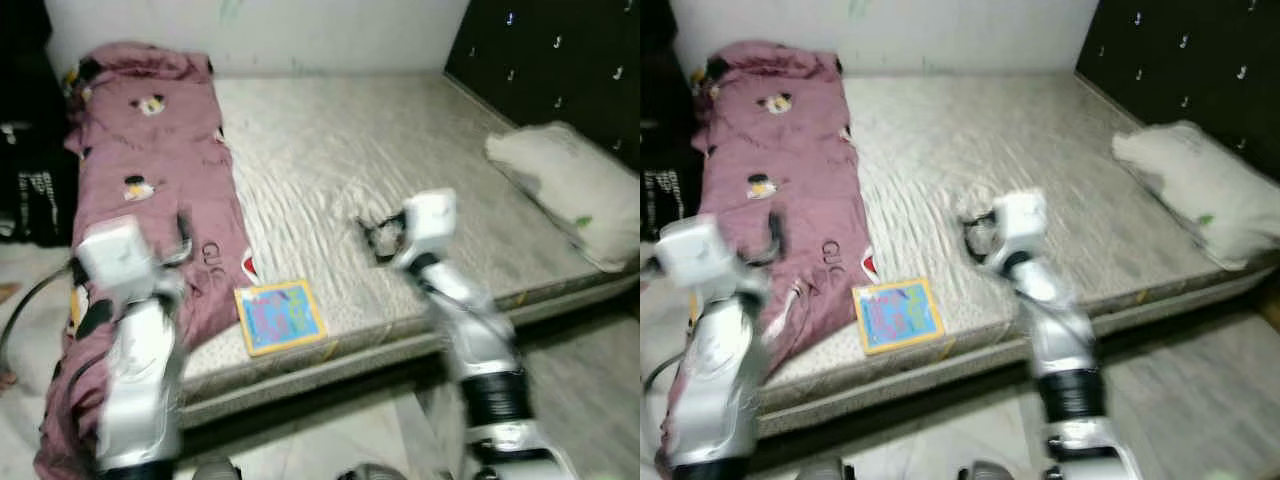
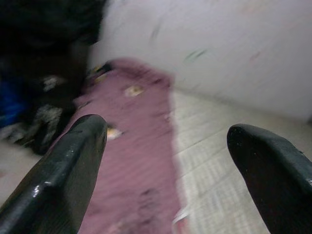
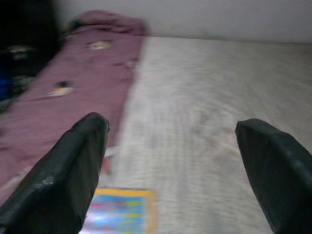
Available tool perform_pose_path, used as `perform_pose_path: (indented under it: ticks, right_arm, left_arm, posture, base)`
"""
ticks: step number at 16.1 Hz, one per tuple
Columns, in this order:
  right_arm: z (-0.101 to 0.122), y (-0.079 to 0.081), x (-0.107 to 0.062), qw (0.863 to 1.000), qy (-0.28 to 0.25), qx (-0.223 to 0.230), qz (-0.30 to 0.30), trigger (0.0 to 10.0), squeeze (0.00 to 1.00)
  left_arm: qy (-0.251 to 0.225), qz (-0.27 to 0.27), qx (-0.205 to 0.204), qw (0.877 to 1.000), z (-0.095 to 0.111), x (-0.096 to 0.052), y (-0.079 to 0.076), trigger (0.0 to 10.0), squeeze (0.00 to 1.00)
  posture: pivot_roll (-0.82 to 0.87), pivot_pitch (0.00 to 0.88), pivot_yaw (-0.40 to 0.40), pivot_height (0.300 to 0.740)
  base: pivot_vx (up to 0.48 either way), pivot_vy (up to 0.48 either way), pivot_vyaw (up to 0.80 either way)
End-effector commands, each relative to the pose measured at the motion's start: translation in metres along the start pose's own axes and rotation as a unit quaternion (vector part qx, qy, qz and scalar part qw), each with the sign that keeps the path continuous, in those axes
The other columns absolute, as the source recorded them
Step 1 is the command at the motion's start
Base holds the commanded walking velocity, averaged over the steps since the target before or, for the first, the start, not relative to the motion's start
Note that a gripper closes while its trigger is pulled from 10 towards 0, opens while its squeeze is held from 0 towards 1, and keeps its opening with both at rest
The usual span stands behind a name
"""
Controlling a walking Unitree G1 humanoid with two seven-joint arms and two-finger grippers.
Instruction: Clean up the room
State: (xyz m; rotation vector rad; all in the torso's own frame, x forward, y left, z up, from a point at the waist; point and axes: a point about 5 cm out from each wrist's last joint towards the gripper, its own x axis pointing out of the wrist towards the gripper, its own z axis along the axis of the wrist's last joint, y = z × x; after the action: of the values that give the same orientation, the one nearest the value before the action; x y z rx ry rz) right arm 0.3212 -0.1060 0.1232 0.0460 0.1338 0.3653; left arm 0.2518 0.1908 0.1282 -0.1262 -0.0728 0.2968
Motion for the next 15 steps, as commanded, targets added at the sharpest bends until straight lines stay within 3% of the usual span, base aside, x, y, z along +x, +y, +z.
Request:
perform_pose_path:
  ticks: [1,15]
  right_arm:
    - [0.001,-0.0096,-0.0043,1.0,0.002,-0.006,-0.017,10.0,0.0]
    - [0.001,-0.0096,-0.0043,1.0,0.002,-0.006,-0.017,10.0,0.0]
  left_arm:
    - [0.0,-0.016,-0.012,1.0,0.0016,-0.0014,-0.0069,10.0,0.0]
    - [0.0,-0.016,-0.012,1.0,0.0016,-0.0014,-0.0069,10.0,0.0]
  posture:
    - [-0.05,0.0,-0.074,0.74]
    - [-0.05,0.0,-0.074,0.74]
  base:
    - [0.0,0.0,0.0]
    - [0.0,0.0,0.0]
